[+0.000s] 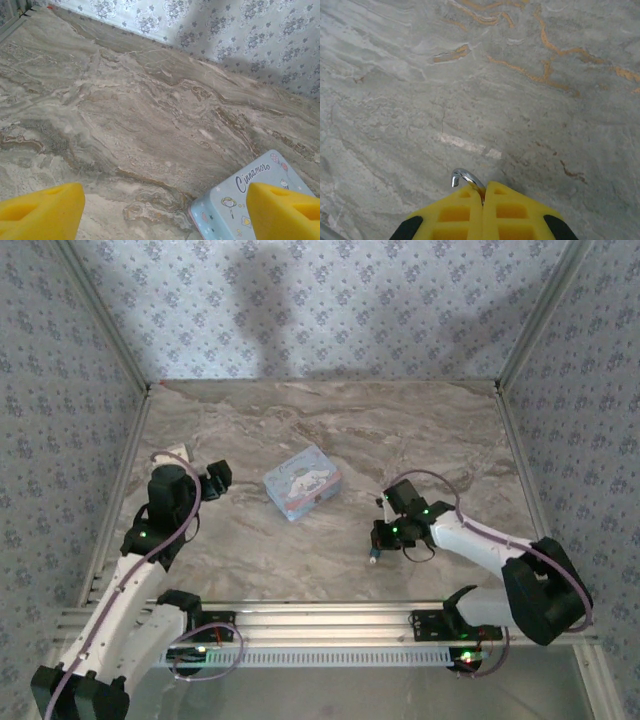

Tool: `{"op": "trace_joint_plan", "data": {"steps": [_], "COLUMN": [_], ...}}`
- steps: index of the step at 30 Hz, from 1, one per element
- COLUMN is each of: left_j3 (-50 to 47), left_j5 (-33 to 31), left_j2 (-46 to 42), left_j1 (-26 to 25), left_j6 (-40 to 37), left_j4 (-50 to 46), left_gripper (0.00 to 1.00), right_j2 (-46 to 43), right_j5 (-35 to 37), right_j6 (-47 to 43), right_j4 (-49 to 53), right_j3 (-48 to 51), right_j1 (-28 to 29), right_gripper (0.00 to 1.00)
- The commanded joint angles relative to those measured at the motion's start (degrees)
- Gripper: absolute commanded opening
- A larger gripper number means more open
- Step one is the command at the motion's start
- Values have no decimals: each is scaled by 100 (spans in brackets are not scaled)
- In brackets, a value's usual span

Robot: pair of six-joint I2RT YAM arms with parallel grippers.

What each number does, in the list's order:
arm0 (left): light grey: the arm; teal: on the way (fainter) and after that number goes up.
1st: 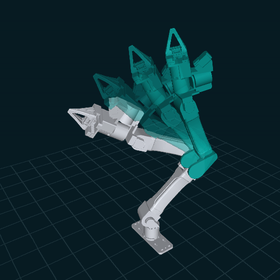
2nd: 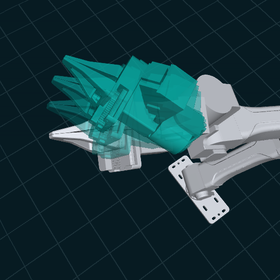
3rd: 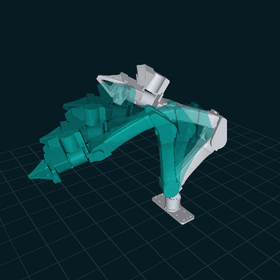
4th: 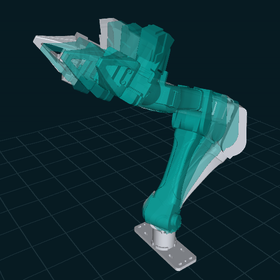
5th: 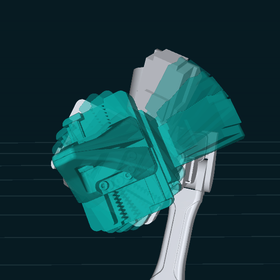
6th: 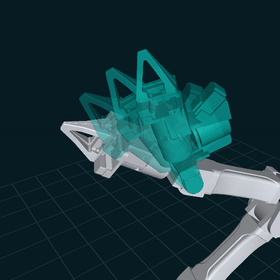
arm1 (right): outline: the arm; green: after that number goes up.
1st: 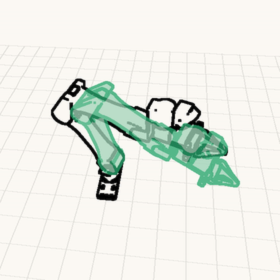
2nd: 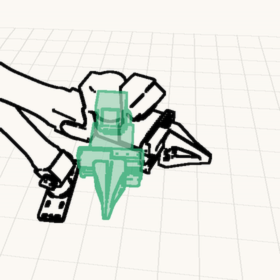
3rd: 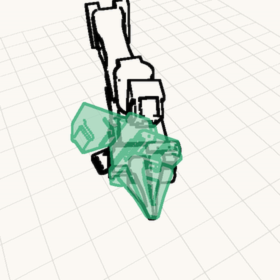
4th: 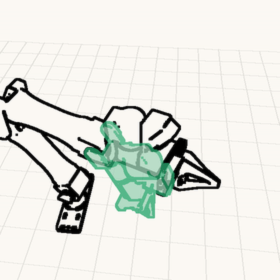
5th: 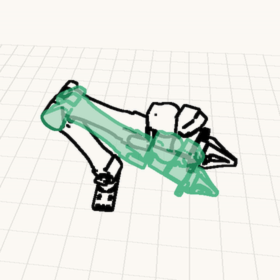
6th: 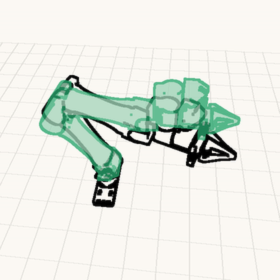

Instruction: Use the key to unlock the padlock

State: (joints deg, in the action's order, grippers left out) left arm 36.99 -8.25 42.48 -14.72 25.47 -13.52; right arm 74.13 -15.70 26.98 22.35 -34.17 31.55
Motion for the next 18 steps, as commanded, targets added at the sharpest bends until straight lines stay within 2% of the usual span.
{"op": "trace_joint_plan", "data": {"steps": [1,3,9,14,18], "left_j3": [22,37,97,114,91], "left_j5": [91,108,118,98,-32], "left_j2": [-63,-58,-65,-60,-46], "left_j1": [31,31,33,39,48], "left_j6": [-86,-100,-226,-453,-863], "left_j4": [112,104,239,539,797], "left_gripper": [84,84,84,84,84], "right_j2": [179,210,9,-443,-891], "right_j5": [-79,-65,-45,96,475], "right_j6": [0,-2,-124,-328,-587], "right_j4": [-237,-278,-66,237,450], "right_j3": [-135,-136,-258,-475,-743], "right_j1": [-83,-135,-334,-639,-951], "right_gripper": [0,0,24,31,38]}}
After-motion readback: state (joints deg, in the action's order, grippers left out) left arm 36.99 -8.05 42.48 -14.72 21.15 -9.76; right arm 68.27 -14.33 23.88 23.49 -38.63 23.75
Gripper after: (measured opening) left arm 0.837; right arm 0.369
